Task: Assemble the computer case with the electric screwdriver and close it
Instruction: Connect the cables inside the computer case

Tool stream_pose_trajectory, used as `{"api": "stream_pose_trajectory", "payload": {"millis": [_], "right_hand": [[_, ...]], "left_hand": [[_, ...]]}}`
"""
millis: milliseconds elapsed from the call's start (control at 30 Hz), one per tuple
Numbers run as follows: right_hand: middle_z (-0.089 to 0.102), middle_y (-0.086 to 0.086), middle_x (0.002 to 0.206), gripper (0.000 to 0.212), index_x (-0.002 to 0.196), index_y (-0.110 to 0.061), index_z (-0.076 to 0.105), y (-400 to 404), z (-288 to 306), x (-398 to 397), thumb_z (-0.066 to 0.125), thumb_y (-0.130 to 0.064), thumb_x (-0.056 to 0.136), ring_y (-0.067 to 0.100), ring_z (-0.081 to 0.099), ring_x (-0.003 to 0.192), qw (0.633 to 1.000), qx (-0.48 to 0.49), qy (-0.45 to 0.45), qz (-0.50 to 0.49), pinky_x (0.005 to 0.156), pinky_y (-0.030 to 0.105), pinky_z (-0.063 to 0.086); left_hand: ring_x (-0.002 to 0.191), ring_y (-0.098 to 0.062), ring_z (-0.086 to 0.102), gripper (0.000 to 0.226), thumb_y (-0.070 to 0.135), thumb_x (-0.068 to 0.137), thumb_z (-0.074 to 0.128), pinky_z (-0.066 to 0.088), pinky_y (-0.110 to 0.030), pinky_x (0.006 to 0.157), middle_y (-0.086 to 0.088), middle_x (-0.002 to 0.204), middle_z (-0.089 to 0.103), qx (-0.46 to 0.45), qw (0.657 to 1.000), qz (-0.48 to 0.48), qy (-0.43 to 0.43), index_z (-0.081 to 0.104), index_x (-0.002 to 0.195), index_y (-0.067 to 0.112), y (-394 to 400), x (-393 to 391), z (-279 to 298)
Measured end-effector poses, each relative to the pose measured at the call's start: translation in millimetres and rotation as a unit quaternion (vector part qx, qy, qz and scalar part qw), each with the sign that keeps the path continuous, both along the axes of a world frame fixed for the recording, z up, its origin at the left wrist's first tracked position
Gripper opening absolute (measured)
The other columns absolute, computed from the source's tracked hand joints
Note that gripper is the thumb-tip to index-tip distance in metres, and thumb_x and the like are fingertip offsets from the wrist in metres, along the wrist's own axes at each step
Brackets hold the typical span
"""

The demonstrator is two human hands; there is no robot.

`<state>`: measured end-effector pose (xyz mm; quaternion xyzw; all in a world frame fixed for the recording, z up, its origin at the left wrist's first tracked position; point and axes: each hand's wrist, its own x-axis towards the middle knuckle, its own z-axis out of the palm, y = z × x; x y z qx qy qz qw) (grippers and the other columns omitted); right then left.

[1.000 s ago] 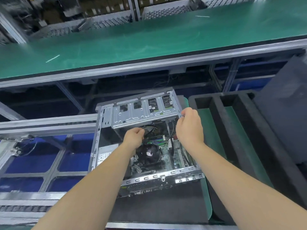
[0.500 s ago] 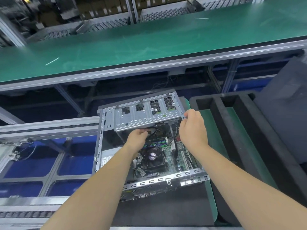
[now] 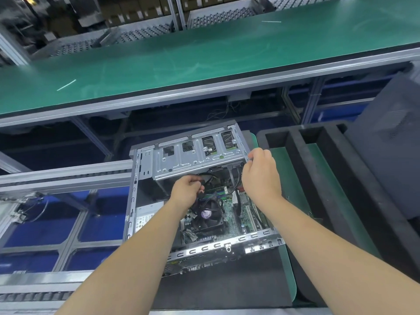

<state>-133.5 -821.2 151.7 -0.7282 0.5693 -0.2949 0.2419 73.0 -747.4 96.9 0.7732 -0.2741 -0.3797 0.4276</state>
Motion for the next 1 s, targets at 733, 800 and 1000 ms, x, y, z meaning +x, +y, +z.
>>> {"api": "stream_pose_trajectory", "payload": {"millis": [733, 800, 1000], "right_hand": [[0.052, 0.002, 0.116, 0.017, 0.115, -0.015, 0.057, -1.7, -1.4, 2.0, 0.044, -0.023, 0.109, 0.023, 0.051, 0.103, 1.000, -0.002, 0.020, 0.000, 0.083, 0.045, 0.053], [0.052, 0.002, 0.117, 0.018, 0.115, -0.015, 0.058, -1.7, -1.8, 2.0, 0.043, -0.024, 0.109, 0.022, 0.051, 0.103, 1.000, -0.002, 0.024, 0.001, 0.084, 0.044, 0.053], [0.051, 0.002, 0.118, 0.019, 0.117, -0.015, 0.059, -1.6, -3.7, 2.3, 0.043, -0.024, 0.109, 0.022, 0.049, 0.103, 0.999, -0.010, 0.030, 0.001, 0.081, 0.040, 0.050]], "left_hand": [[0.096, -0.034, 0.068, 0.021, 0.002, 0.097, 0.054, 0.055, -0.042, 0.085, -0.013, 0.107, 0.071, 0.223, 0.770, -0.347, -0.487, 0.065, 0.114, 0.009, -46.3, 11.8, -2.4], [0.093, -0.034, 0.067, 0.024, 0.002, 0.098, 0.052, 0.055, -0.042, 0.084, -0.013, 0.105, 0.070, 0.229, 0.771, -0.354, -0.478, 0.065, 0.117, 0.008, -48.9, 11.8, -4.4], [0.080, -0.026, 0.056, 0.027, -0.003, 0.097, 0.049, 0.046, -0.035, 0.074, -0.007, 0.092, 0.061, 0.244, 0.758, -0.357, -0.488, 0.063, 0.118, 0.007, -47.2, 11.5, -3.4]]}}
